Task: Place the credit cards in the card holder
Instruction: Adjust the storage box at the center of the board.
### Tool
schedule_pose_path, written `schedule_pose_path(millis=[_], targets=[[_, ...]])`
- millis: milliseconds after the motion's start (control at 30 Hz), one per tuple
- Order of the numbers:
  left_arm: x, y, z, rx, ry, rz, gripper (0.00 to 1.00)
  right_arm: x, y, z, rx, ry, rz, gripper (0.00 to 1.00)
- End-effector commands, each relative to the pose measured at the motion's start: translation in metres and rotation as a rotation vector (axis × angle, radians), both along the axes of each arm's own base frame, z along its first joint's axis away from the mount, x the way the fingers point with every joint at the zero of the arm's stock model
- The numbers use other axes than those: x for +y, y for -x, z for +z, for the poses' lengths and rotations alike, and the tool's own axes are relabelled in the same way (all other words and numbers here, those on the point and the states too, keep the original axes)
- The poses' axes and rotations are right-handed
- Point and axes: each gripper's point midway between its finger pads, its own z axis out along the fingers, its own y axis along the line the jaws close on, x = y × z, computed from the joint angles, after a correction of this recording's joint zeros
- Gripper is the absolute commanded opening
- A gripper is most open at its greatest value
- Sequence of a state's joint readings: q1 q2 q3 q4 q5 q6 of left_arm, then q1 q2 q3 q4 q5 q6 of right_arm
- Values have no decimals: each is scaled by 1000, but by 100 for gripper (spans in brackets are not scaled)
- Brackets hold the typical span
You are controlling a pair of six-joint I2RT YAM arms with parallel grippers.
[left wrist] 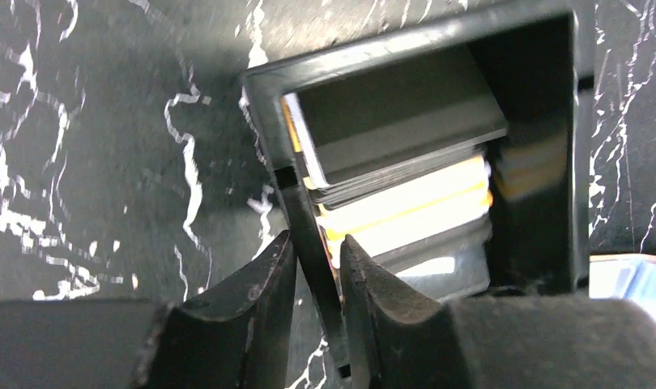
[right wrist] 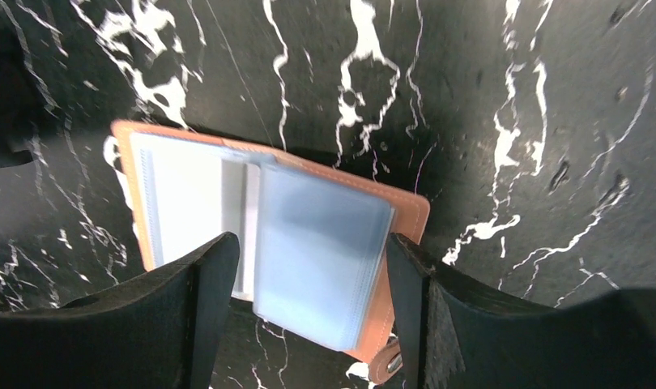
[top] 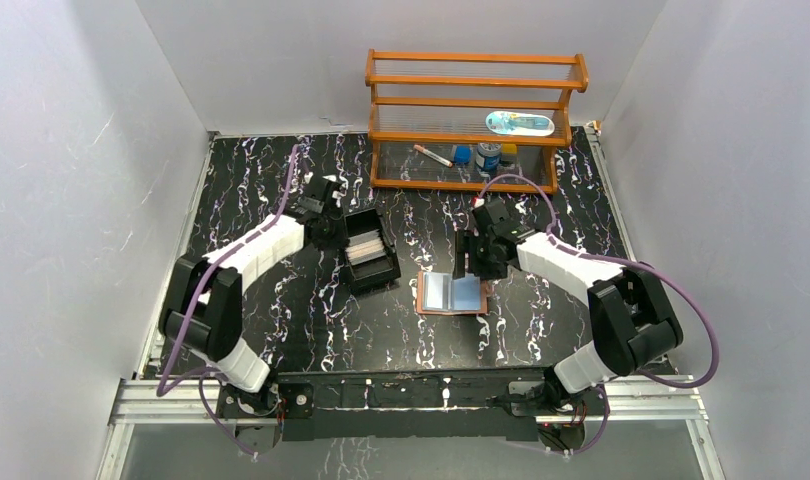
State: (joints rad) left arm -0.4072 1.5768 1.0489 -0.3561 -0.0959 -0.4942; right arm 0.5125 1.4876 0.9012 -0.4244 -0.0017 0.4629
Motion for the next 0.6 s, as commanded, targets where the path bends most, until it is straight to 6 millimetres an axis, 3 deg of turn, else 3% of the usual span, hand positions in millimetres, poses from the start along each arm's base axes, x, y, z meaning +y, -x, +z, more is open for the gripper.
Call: schedule_pose_path(millis=[0, 167, 567], targets=[[-16, -33, 18, -95, -22, -149, 23, 10, 12, -13, 41, -59, 47, 74], [-38, -58, 30, -134, 23, -224, 21, 19, 33, -23, 80, -112, 68, 73], [-107, -103, 32, -177, 209, -312, 19, 52, 82, -29, 109, -147, 128, 71]])
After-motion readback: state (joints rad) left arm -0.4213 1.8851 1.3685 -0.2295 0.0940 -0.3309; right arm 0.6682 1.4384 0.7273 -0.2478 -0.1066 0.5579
